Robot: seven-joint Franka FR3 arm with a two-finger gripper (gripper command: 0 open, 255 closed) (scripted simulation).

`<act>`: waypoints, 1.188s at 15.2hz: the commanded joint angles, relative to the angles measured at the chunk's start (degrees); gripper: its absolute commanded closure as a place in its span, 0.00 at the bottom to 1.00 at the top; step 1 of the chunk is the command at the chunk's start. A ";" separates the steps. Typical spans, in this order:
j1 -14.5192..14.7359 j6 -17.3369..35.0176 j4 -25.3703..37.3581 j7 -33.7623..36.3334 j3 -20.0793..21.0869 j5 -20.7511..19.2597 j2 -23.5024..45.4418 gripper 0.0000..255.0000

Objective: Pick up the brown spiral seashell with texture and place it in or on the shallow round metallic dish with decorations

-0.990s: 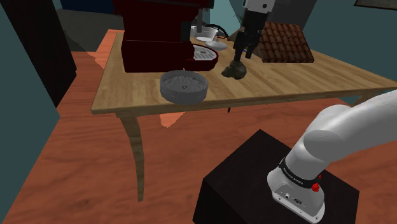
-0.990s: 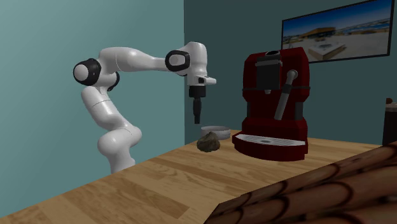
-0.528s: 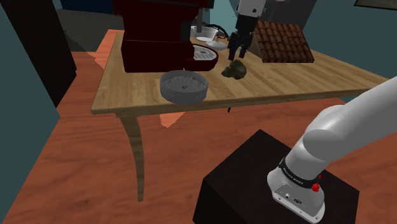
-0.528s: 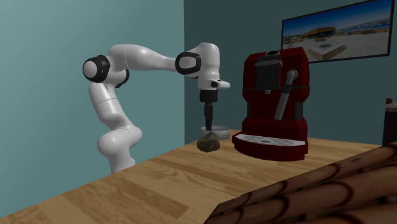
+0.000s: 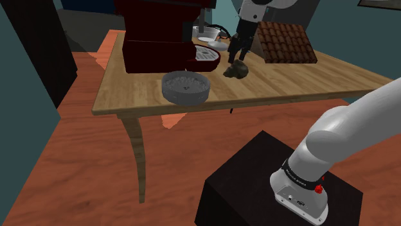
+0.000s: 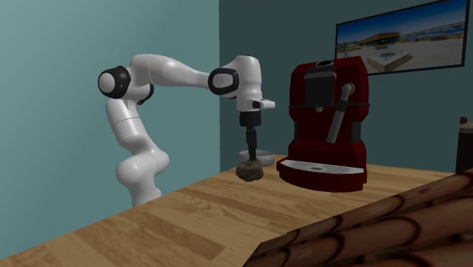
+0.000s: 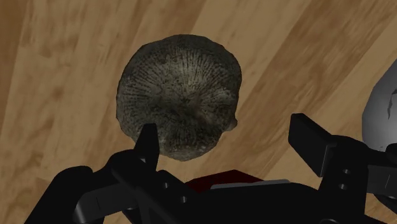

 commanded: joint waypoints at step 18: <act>0.51 -4.32 1.36 0.35 0.01 0.17 0.48 1.00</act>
